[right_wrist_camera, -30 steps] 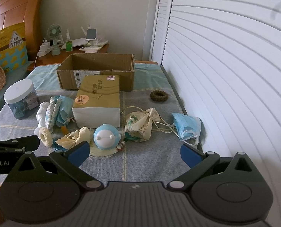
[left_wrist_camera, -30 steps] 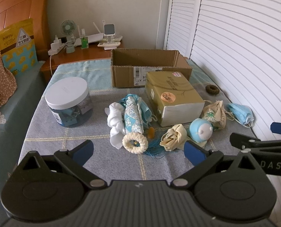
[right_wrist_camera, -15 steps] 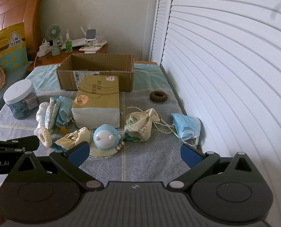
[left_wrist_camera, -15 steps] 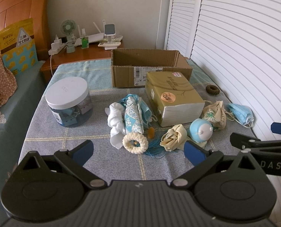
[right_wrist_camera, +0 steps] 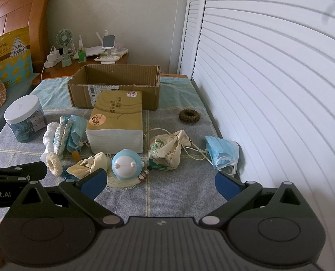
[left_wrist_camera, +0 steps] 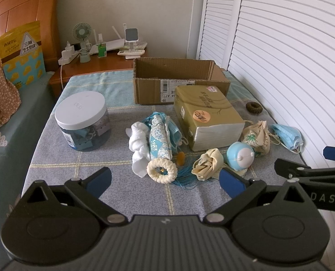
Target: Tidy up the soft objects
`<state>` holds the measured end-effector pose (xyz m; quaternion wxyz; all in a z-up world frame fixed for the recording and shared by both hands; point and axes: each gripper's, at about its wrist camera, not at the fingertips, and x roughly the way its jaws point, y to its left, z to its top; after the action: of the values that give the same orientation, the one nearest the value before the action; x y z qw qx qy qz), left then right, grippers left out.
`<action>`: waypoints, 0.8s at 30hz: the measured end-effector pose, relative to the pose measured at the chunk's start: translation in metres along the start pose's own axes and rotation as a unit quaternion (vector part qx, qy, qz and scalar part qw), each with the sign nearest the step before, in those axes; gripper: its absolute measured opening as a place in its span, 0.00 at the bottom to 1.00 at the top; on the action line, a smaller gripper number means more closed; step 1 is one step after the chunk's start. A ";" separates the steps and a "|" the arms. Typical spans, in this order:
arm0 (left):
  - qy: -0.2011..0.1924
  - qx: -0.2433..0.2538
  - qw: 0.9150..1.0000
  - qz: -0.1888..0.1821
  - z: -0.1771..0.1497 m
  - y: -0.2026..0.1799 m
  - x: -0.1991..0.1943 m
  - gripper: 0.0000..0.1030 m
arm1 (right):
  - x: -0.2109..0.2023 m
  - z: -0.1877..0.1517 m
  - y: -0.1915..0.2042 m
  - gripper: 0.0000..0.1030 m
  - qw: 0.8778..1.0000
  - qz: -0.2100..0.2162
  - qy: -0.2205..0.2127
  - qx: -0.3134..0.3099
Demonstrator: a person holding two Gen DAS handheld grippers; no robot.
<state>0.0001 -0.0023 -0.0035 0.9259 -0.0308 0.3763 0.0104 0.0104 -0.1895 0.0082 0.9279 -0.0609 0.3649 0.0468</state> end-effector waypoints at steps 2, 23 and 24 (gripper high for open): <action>0.000 -0.002 1.000 0.000 0.000 0.000 0.000 0.98 | 0.000 0.000 0.000 1.00 1.000 0.000 0.000 0.000; -0.009 0.005 1.000 -0.005 0.004 0.003 0.003 0.98 | 0.003 0.003 0.003 1.00 1.000 0.000 -0.005 -0.008; -0.010 0.006 1.000 -0.006 0.005 0.003 0.003 0.98 | 0.004 0.003 0.003 1.00 1.000 0.001 -0.006 -0.009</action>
<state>0.0055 0.0009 -0.0026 0.9299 -0.0270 0.3667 0.0030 0.0145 -0.1858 0.0074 0.9296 -0.0682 0.3585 0.0511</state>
